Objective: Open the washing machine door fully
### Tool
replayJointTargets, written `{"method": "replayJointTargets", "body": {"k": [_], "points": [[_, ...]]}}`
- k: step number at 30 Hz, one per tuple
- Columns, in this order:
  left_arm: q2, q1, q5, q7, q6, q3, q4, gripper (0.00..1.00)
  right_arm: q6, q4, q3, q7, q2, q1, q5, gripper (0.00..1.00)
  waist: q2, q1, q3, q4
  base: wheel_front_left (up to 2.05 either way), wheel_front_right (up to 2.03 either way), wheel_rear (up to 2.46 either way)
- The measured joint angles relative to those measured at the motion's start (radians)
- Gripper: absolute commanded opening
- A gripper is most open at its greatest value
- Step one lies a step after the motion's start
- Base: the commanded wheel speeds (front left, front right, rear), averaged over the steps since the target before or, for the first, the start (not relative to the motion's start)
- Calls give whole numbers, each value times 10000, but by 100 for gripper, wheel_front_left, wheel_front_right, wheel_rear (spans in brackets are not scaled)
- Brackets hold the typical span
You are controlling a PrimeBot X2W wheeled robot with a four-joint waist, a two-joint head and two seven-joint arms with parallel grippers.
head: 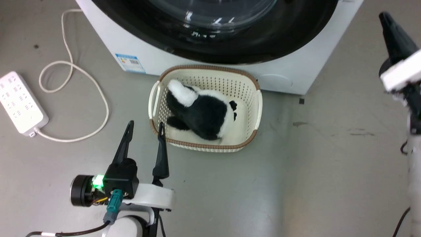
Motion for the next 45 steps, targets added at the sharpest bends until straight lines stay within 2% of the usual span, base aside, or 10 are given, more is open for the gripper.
{"method": "replayJointTargets", "body": {"k": [16,31,39,45], "points": [[0,-364,-100,-345,336,-468,-81,100,-2,2539,-761,2754,-267,-2817,1333,0,0,0,889,560,0,0,0],[2,-758,-431,-711,798,-1064,-192,100,-6,5645,-2196,4830,-915,-6151,2217,0,0,0,1672,1280,0,0,0],[2,-1047,-477,-869,1037,-1244,-251,100,-19,6416,-2681,5641,-988,-7292,2669,0,0,0,2130,1500,0,0,0],[2,-1151,-514,-974,1124,-1337,-249,100,-21,6665,-2828,6493,-1189,-7408,2928,0,0,0,2195,1547,0,0,0]]}}
